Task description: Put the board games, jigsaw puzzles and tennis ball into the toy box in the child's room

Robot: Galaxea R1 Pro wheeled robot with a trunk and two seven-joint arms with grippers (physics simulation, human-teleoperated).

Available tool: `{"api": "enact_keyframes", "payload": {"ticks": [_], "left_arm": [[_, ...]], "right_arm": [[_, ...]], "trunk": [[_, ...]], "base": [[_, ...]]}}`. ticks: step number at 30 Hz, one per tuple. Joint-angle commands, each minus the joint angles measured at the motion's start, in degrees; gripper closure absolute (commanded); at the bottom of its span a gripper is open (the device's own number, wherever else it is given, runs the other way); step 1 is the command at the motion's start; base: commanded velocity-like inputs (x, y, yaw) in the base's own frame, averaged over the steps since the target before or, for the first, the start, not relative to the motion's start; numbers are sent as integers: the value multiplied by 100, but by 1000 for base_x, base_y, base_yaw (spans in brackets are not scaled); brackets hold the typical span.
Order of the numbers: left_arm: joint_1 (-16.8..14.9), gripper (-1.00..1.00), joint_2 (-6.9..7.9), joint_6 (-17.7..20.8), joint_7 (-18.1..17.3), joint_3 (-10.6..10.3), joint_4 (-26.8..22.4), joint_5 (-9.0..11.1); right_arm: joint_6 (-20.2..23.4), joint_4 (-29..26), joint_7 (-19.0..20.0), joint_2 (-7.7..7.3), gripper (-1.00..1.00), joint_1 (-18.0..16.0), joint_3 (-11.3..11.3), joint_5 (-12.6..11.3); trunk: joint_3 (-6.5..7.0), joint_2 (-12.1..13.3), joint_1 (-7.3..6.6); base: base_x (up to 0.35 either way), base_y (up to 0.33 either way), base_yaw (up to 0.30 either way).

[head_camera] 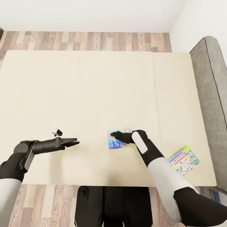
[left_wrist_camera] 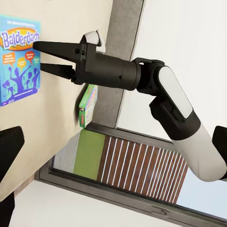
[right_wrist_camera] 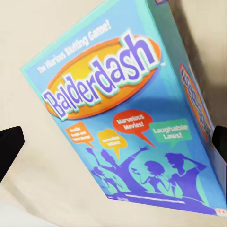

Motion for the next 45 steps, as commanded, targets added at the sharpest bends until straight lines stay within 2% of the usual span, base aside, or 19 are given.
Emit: {"api": "enact_keyframes", "payload": {"ticks": [1,45], "left_arm": [[-1,-100,2,61,-22,-1,-1,-1],[-1,-100,10,61,-22,0,-1,-1]], "right_arm": [[12,-7,-55,0,-100,-2,8,-57],[12,-7,-55,0,-100,-2,15,-57]], "trunk": [[-6,-9,3],[-6,-9,3]], "base": [[0,39,0],[0,101,0]]}}
